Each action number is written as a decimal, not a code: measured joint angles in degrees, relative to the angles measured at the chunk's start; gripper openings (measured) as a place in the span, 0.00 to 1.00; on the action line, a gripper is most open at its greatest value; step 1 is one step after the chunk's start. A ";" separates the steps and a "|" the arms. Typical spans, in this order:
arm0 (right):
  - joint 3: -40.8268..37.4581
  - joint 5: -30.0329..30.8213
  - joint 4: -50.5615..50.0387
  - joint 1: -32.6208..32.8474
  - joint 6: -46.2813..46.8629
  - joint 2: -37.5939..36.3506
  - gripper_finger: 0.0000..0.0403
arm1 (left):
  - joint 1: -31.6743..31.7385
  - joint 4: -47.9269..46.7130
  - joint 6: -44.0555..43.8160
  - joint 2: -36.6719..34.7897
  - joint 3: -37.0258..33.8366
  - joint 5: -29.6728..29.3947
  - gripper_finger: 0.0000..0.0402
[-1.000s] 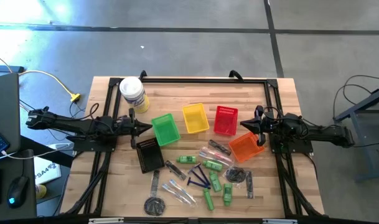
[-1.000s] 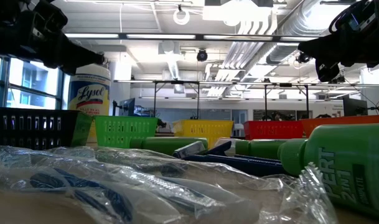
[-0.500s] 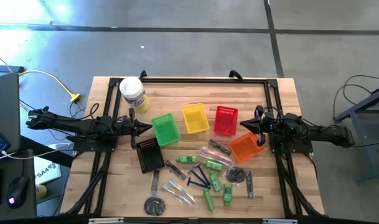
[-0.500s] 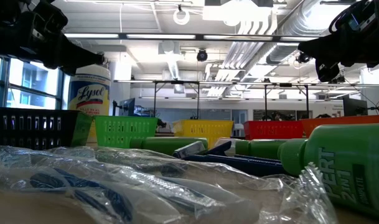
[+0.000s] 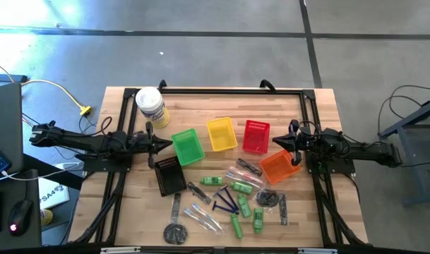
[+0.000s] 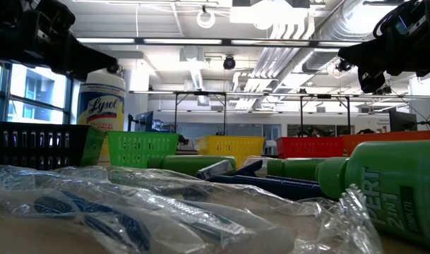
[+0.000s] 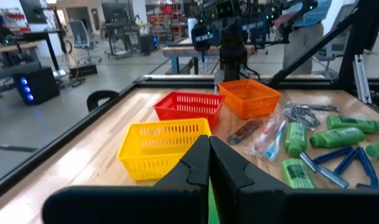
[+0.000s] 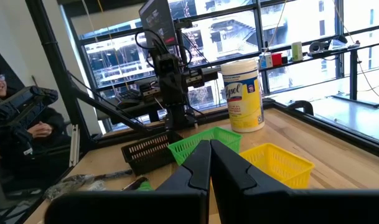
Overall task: Pick & Place Travel size toiletries
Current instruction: Put the green shampoo into the yellow bin
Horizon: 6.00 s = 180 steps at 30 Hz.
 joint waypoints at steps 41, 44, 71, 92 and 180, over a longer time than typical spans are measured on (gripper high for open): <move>0.15 -1.33 3.29 -0.01 -1.67 0.28 0.00 | 0.00 3.18 -0.20 0.00 0.04 0.13 0.00; 1.02 -1.06 1.77 0.42 -0.26 2.50 0.01 | 0.00 0.38 -0.96 0.07 0.02 0.06 0.00; 57.25 15.29 -38.00 25.05 18.08 68.15 0.25 | 0.00 5.13 2.07 0.02 0.02 -6.99 0.00; 76.67 -3.54 -39.24 33.65 40.75 99.68 0.58 | 0.00 1.19 0.95 0.03 0.00 -6.99 0.00; 85.34 0.05 -58.93 34.88 65.47 116.58 0.57 | 0.00 -2.37 -4.01 0.02 -0.02 -6.98 0.00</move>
